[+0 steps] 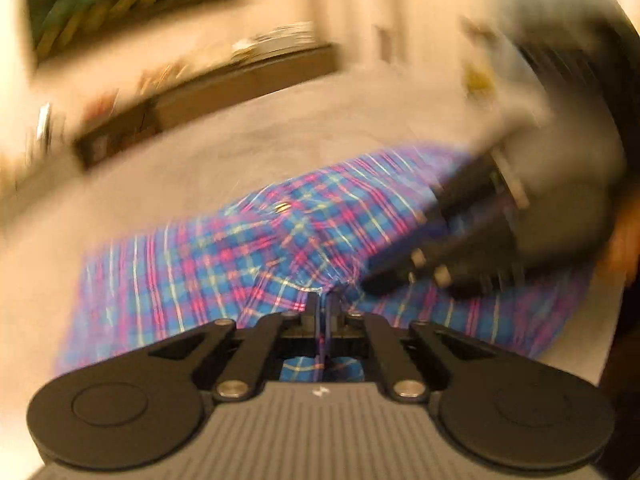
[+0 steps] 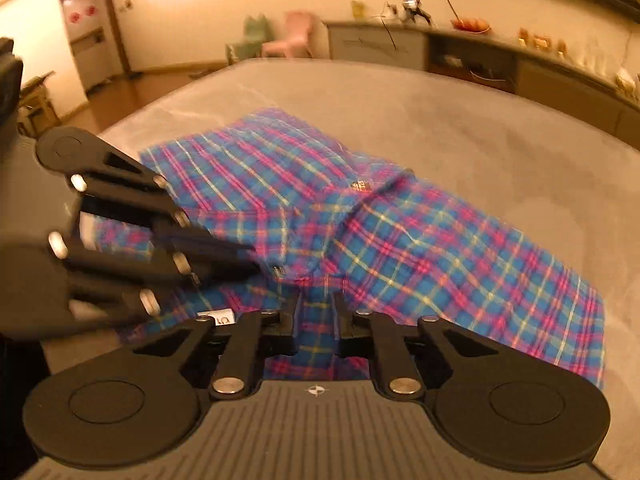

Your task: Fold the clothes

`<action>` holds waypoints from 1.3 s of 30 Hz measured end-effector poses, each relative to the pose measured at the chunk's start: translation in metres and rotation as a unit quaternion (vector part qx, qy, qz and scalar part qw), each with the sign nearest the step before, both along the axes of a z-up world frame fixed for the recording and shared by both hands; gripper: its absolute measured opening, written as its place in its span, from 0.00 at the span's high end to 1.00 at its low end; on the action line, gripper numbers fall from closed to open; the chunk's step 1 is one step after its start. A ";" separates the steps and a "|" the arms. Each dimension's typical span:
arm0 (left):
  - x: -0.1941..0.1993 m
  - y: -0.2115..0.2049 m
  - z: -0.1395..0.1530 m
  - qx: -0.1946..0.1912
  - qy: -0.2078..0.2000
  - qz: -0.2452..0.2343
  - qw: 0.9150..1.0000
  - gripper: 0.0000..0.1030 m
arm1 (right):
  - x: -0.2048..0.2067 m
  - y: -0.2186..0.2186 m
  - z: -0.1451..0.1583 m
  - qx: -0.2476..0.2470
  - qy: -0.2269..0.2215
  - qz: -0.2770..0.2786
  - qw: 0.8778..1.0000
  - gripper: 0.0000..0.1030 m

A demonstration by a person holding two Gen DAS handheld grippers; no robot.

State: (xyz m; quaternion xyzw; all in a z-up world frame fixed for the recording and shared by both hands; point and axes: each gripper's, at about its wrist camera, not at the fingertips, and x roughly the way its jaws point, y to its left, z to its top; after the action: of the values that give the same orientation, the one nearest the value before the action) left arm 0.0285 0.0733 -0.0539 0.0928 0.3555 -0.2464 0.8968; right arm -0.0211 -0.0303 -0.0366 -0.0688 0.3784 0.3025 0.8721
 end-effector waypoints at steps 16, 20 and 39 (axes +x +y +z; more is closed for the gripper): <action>-0.035 -0.035 -0.014 0.138 -0.082 -0.061 0.985 0.98 | -0.004 0.009 0.022 -0.021 -0.031 0.016 0.999 0.86; -0.005 0.000 -0.017 -0.017 0.038 0.031 0.999 0.98 | -0.003 0.017 0.009 -0.064 -0.033 0.025 0.997 0.87; -0.094 -0.071 -0.045 0.295 -0.154 -0.150 0.931 0.96 | 0.005 -0.036 0.033 0.046 0.010 0.016 0.999 0.87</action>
State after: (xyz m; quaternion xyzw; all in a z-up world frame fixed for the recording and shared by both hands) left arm -0.0658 0.0027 -0.0990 0.4425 0.2514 -0.2444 0.8254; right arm -0.0164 -0.0658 -0.0034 -0.0319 0.3716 0.3337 0.8658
